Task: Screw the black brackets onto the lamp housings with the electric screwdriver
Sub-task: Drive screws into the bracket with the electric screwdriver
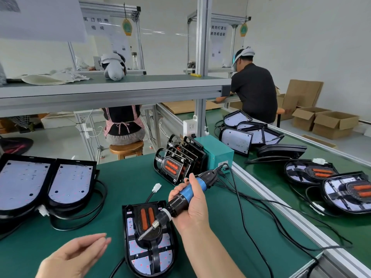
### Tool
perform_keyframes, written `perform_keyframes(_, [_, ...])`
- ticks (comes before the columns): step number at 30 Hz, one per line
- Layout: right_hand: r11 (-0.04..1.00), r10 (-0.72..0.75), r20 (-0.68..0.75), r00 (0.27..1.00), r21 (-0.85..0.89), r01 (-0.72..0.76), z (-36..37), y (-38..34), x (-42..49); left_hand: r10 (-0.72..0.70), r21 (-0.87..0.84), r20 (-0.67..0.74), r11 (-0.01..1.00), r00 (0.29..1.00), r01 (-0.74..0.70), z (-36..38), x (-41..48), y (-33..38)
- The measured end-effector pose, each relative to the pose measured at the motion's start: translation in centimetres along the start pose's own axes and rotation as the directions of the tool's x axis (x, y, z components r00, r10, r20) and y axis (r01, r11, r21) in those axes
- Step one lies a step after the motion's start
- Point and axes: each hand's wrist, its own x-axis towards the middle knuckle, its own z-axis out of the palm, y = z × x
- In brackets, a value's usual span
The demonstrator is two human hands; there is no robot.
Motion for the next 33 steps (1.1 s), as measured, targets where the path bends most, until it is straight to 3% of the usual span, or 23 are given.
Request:
perform_keyframes(7, [1.000,0.025,-0.022,0.999,-0.013,-0.025,1.1,1.7,-0.7,-0.222,-0.182,0.110,0.954,0.969,0.240,2.3,-1.4,0.1])
perform_keyframes(13, [0.999,-0.011,-0.029,1.000,-0.032,0.010,1.1,2.7,-1.0,-0.210,-0.163,0.066,0.962,0.975,0.219,3.9,-1.1,-0.8])
perform_keyframes(20, [0.998,-0.045,-0.048,0.998,-0.050,0.043,1.2,2.6,-0.9,-0.247,-0.340,0.035,0.908,0.968,0.244,3.7,-1.5,-1.4])
perform_keyframes(23, [0.997,-0.056,-0.054,0.997,-0.058,0.053,1.1,2.6,-0.7,-0.202,-0.290,0.015,0.936,0.979,0.198,3.7,-1.4,-1.6])
perform_keyframes(26, [0.993,-0.072,-0.056,0.996,-0.094,0.067,0.9,2.8,-0.7,-0.062,-0.072,-0.048,0.996,0.997,0.059,4.4,-1.7,-1.6])
perform_keyframes(29, [0.988,-0.087,-0.079,0.993,-0.134,0.076,0.7,3.1,-0.7,0.083,0.104,-0.104,0.992,0.991,-0.072,5.9,-2.6,-0.8])
perform_keyframes(31, [0.985,-0.095,-0.112,0.989,-0.157,0.077,0.6,3.3,-0.6,0.085,0.036,-0.173,0.996,0.981,-0.080,6.6,-2.3,-0.4])
perform_keyframes(32, [0.984,-0.096,-0.129,0.987,-0.163,0.075,0.6,3.3,-0.6,0.002,-0.052,-0.156,0.999,0.988,-0.010,6.5,-1.9,-0.3])
perform_keyframes(33, [0.984,-0.094,-0.142,0.985,-0.164,0.070,0.5,3.3,-0.7,-0.073,-0.029,-0.094,0.997,0.993,0.071,6.0,-1.7,-0.3])
